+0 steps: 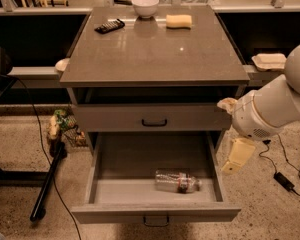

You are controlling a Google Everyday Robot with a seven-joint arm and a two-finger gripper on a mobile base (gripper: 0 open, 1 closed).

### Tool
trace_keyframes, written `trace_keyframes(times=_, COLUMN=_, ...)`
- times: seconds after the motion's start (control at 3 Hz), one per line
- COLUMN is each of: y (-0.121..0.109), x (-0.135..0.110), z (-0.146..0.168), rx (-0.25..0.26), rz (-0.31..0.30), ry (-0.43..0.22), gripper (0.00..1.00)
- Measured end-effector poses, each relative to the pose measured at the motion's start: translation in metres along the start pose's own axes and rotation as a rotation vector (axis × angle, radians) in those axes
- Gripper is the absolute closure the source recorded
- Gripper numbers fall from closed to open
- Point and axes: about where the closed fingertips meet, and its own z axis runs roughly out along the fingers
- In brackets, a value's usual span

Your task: Pick water bottle from middle drawer and place on counter

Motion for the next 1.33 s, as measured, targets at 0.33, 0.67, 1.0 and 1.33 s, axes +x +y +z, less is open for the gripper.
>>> trace_keyframes(times=0.33, y=0.004, x=0.003, z=0.015, rx=-0.022, rz=0.008, ry=-0.002, gripper=0.00)
trace_keyframes(times=0.67, y=0.023, x=0.018, z=0.067, rx=-0.068, rz=0.037, ry=-0.008, gripper=0.00)
trace_keyframes(times=1.0, y=0.047, x=0.035, z=0.133, rx=-0.117, rz=0.059, ry=-0.023, gripper=0.00)
trace_keyframes(times=1.33, y=0.058, x=0.042, z=0.190, rx=-0.162, rz=0.064, ry=-0.054, gripper=0.00)
